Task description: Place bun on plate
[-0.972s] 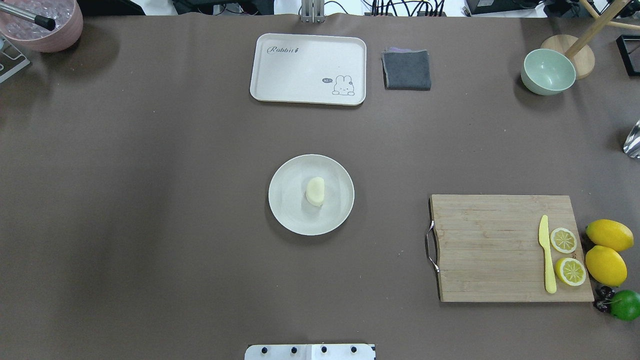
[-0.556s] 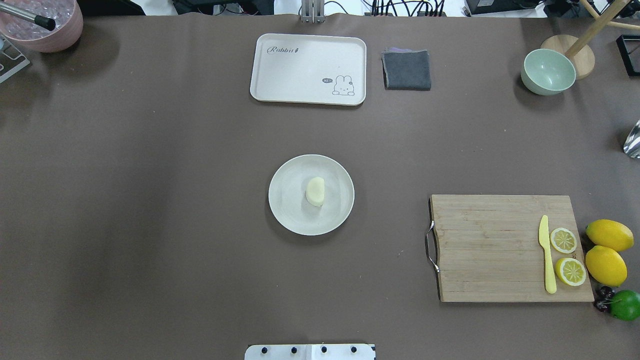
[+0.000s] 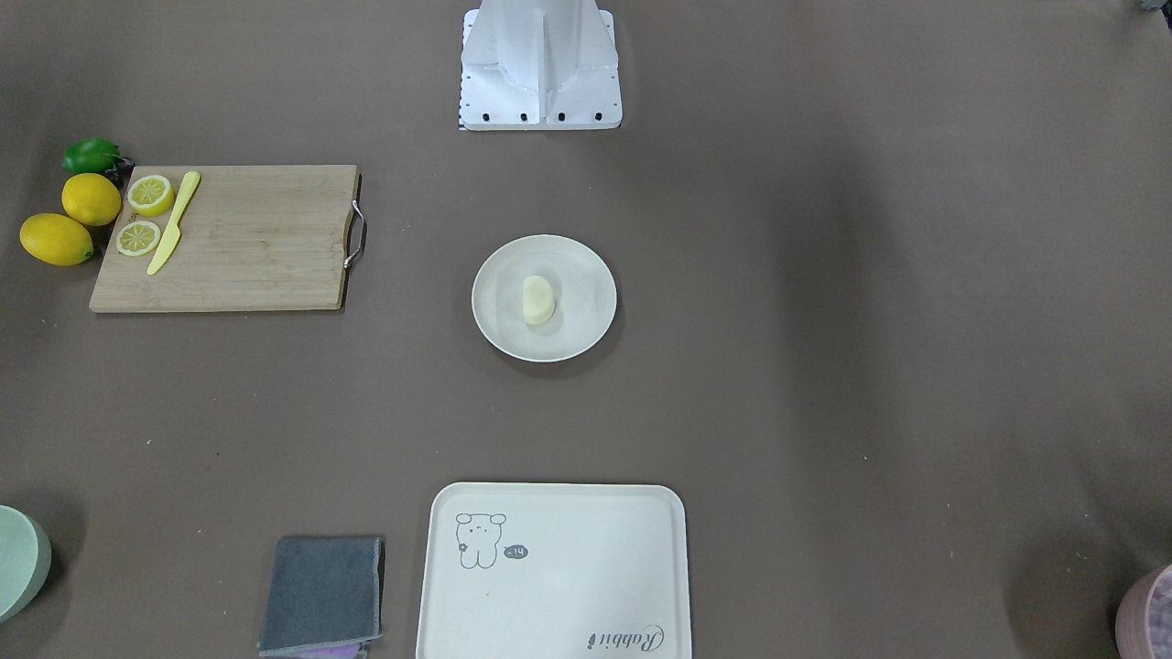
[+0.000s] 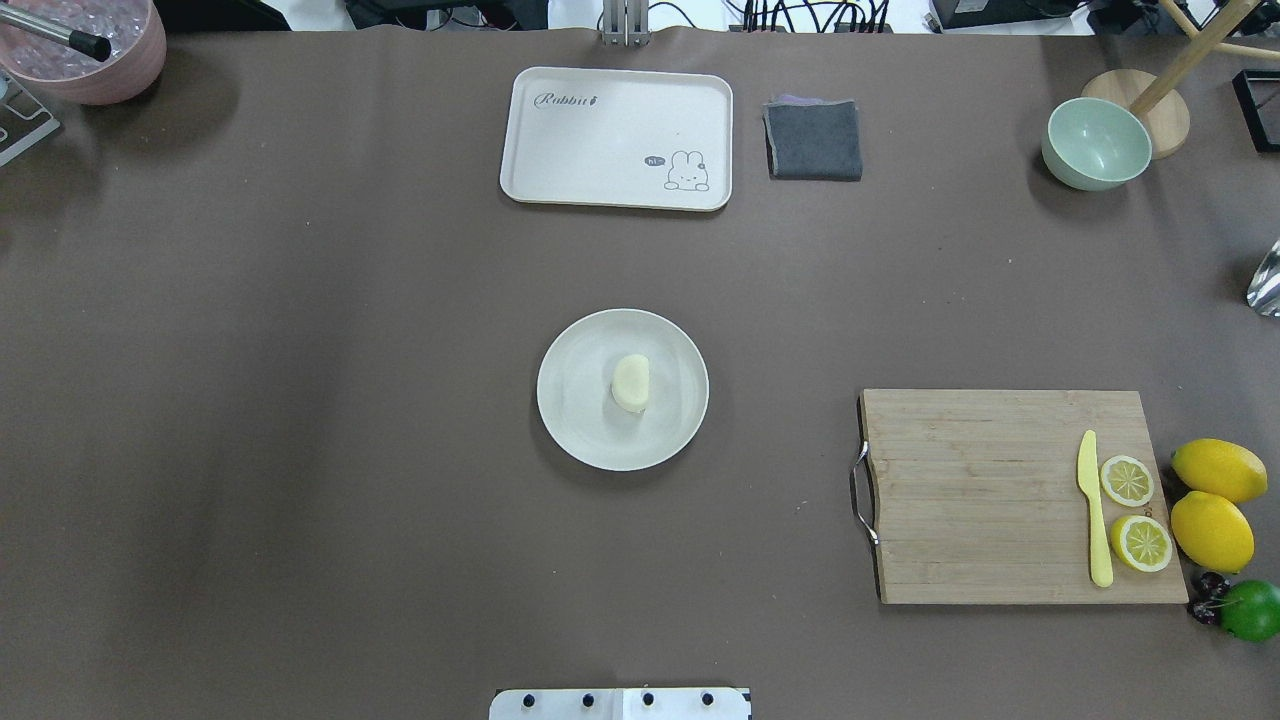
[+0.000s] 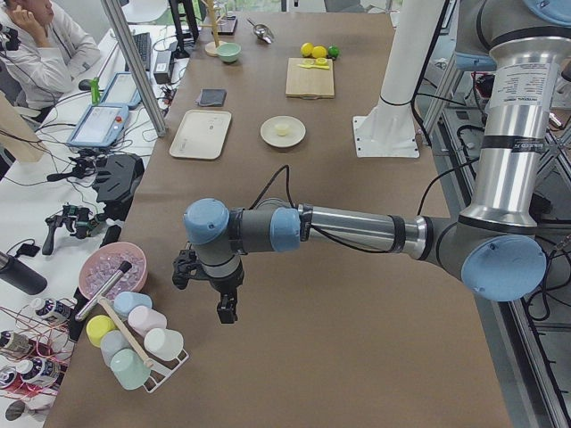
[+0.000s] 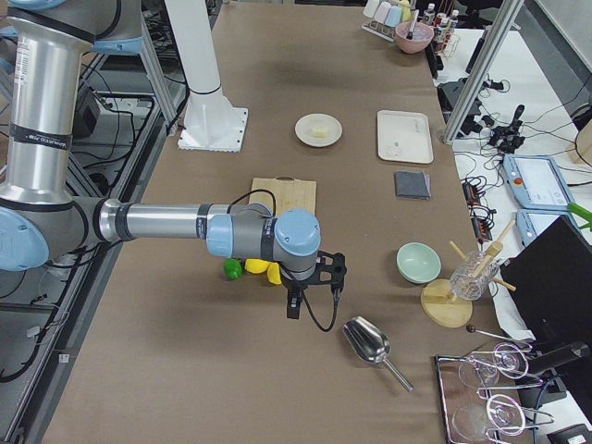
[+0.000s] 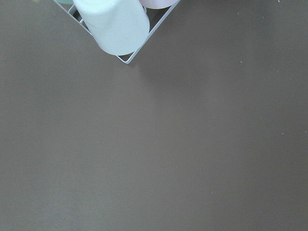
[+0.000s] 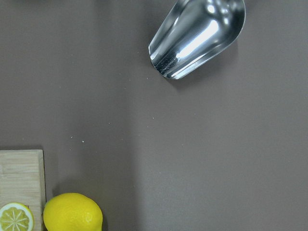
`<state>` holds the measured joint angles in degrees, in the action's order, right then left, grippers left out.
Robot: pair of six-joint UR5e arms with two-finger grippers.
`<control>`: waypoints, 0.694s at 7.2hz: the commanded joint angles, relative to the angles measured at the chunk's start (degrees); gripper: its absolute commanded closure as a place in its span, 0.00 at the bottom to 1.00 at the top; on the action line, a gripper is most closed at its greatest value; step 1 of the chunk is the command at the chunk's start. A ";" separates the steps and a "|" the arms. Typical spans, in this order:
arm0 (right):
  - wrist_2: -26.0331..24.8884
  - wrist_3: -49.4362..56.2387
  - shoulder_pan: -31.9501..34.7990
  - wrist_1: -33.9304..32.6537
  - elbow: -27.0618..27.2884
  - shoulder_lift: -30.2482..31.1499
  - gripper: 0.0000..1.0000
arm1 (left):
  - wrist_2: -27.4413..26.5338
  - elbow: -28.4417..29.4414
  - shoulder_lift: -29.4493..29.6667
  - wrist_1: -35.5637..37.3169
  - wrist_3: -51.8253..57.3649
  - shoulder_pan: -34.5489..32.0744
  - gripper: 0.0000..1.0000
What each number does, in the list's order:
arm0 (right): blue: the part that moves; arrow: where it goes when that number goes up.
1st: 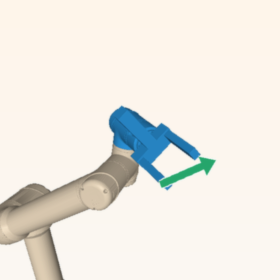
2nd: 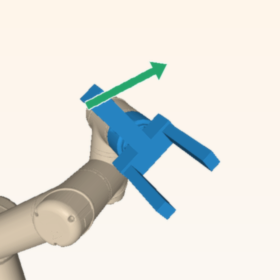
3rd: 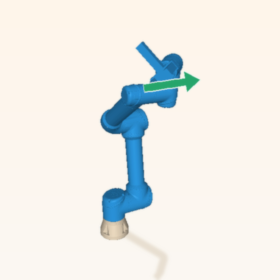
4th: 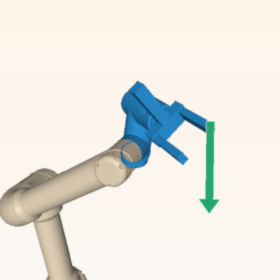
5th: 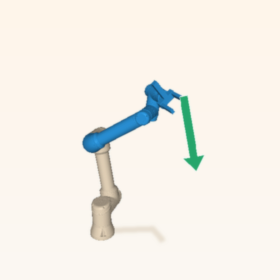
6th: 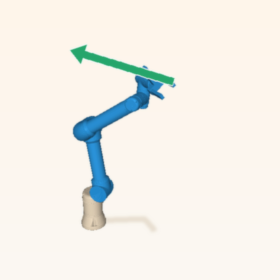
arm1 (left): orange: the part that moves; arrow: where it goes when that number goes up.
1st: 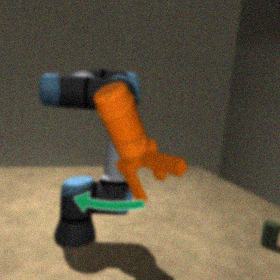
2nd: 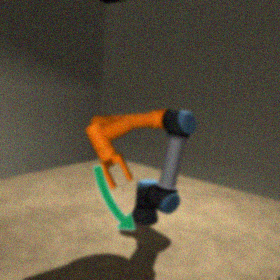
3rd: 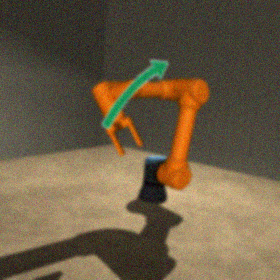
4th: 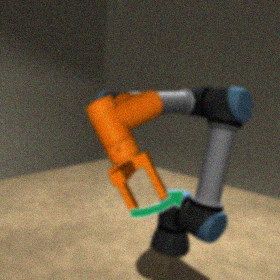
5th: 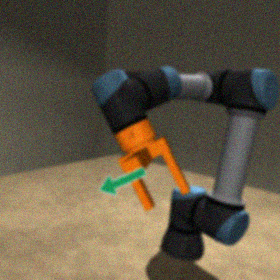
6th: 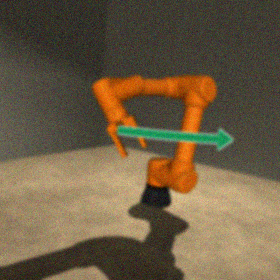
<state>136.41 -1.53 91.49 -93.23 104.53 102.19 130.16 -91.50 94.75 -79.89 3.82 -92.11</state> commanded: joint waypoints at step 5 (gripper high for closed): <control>-1.41 0.03 0.00 2.18 1.38 0.03 0.00 | 0.09 -0.26 -0.70 -1.67 -0.04 -0.09 0.02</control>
<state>135.06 -1.49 91.49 -91.60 105.89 102.18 130.25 -91.69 94.07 -81.55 3.76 -92.18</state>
